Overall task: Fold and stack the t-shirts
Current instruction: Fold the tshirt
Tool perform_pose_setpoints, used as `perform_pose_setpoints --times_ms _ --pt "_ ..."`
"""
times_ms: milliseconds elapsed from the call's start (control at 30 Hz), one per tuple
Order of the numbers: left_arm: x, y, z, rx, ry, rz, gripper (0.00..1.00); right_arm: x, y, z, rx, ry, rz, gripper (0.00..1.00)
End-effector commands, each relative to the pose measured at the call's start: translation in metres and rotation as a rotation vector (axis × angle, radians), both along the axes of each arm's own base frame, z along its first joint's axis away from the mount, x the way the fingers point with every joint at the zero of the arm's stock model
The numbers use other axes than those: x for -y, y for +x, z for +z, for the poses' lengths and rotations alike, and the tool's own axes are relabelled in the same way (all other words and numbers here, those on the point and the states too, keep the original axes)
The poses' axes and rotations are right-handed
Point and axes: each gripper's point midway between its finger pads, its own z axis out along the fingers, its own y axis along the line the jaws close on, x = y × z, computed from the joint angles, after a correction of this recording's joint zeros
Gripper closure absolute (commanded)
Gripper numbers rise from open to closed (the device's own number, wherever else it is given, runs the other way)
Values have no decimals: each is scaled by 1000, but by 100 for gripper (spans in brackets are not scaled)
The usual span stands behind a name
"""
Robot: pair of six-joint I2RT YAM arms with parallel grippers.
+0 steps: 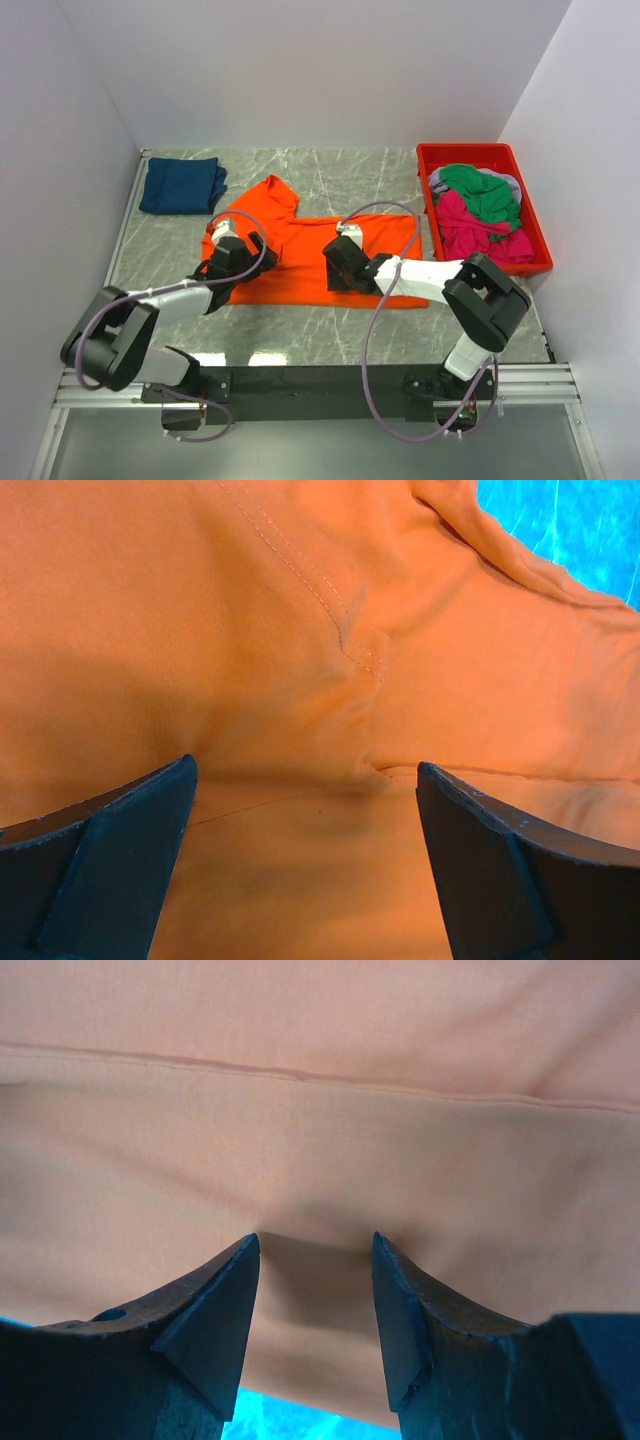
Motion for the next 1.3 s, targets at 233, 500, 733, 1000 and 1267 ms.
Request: perform_pose_setpoints --times_ms 233,500,733,1000,1267 --pt "-28 -66 -20 -140 36 89 1 22 -72 -29 -135 -103 8 44" --pt "-30 -97 -18 -166 7 114 1 29 -106 -40 -183 -137 10 44" --pt "-26 -116 1 -154 7 104 1 26 -122 -28 -170 -124 30 44" --pt "-29 -67 113 93 49 166 1 21 -93 53 19 -69 8 40" --pt "-26 39 139 106 239 216 1 24 -34 131 212 77 -50 37"
